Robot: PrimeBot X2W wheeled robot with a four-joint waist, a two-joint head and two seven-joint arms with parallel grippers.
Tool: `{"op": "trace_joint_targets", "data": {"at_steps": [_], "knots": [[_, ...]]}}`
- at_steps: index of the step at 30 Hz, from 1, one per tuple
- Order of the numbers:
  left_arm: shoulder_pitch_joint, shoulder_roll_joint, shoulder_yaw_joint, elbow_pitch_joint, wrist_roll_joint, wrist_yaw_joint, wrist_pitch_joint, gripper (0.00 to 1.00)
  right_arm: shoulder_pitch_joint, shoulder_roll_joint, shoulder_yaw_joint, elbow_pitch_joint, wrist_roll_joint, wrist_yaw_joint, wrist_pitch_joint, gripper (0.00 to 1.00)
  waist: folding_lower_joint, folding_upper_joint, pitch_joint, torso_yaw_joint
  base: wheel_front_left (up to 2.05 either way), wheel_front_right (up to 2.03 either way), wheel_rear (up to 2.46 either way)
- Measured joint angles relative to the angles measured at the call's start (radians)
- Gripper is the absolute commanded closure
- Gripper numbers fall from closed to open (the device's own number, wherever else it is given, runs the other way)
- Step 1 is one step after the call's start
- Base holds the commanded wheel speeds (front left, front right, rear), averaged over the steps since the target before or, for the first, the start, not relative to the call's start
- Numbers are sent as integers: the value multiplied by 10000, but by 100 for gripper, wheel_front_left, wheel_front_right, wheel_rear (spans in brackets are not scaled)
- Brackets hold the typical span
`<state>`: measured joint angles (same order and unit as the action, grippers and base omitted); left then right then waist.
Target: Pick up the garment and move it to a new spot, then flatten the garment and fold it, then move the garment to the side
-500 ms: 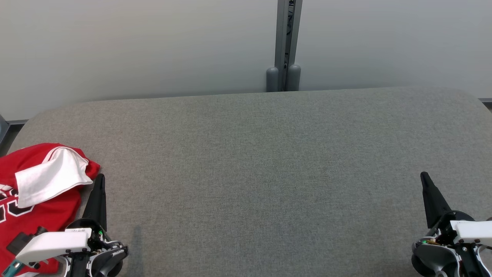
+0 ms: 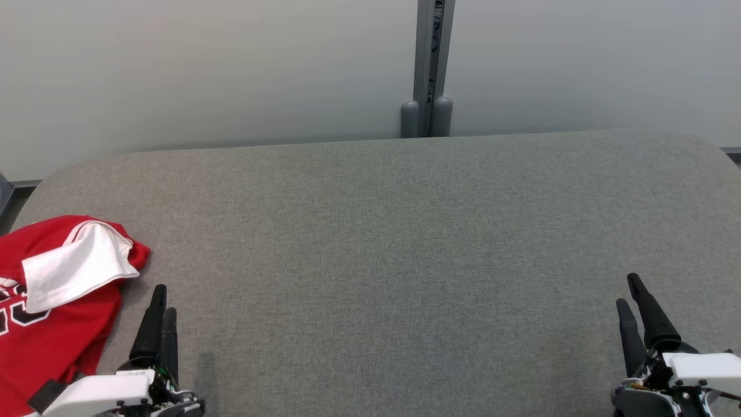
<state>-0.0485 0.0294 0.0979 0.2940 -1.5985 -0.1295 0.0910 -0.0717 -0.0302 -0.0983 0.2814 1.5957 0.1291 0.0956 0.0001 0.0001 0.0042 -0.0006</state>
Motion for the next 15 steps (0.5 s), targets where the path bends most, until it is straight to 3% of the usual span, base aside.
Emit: {"op": "trace_joint_targets", "data": {"at_steps": [7,15], "knots": [[-6,25,-38,84,936,0,-305,0,-7,-138,169,-4,-686,0,-313,0,-1,0,16,-16,0,0,0],[-12,27,23,155,2807,0,-650,0,-15,-151,161,40,-2272,0,-660,0,0,0,40,-40,0,0,0]]}}
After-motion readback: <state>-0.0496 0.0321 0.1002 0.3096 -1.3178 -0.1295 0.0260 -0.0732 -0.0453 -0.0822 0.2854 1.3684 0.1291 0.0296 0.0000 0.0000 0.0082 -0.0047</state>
